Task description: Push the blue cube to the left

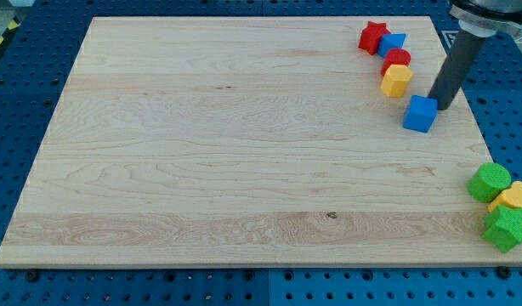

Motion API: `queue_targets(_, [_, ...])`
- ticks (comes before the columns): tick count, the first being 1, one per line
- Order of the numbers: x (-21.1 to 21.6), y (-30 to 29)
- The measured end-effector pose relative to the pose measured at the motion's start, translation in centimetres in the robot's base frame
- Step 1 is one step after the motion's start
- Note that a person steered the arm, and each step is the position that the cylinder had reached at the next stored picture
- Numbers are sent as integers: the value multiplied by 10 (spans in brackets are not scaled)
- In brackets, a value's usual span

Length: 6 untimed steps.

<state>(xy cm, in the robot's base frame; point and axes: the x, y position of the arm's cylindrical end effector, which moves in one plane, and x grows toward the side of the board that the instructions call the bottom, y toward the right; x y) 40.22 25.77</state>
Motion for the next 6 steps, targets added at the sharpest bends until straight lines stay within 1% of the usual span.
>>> queue_targets(2, [33, 5])
queue_targets(4, [35, -40])
queue_targets(6, [31, -49])
